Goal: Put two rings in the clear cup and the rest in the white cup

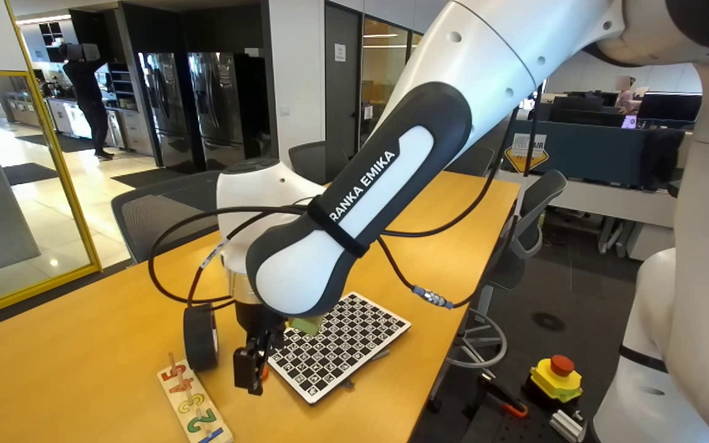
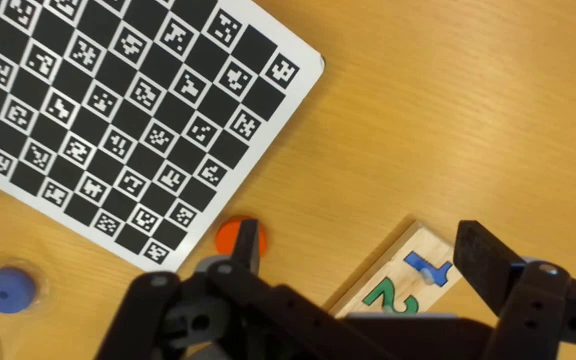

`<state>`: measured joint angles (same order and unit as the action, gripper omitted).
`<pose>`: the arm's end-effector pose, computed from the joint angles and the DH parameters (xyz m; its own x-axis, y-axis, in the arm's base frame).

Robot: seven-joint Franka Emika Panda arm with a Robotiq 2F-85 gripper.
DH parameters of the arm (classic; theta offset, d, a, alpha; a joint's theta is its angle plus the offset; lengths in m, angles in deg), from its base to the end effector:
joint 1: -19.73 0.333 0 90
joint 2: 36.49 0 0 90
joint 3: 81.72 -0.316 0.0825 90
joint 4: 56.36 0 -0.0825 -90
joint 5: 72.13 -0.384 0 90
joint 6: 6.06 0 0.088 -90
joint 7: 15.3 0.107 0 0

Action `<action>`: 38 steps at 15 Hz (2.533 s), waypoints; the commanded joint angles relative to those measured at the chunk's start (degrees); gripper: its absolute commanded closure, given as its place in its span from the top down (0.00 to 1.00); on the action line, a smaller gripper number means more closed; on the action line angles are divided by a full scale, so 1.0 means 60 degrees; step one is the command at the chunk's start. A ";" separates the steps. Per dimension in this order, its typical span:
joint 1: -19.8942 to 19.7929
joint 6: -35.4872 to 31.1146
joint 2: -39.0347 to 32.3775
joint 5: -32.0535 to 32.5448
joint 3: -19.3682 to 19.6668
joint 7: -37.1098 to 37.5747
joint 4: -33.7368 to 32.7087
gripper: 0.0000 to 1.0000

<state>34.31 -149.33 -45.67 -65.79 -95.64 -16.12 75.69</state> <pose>0.4640 0.2532 0.2827 0.8270 0.5608 0.0401 0.5599 -0.8279 0.0319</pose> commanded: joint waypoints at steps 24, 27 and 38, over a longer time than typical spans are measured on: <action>-0.1157 -0.0163 -0.2872 0.0960 -0.0492 -0.8674 -0.2387 1.00; -0.1306 -0.0134 -0.3129 0.0643 -0.0528 -0.9059 -0.2535 1.00; -0.1526 -0.0035 -0.3500 0.0223 -0.0539 -0.9450 -0.2784 1.00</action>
<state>26.21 -150.57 -65.76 -62.59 -97.88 -70.79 60.93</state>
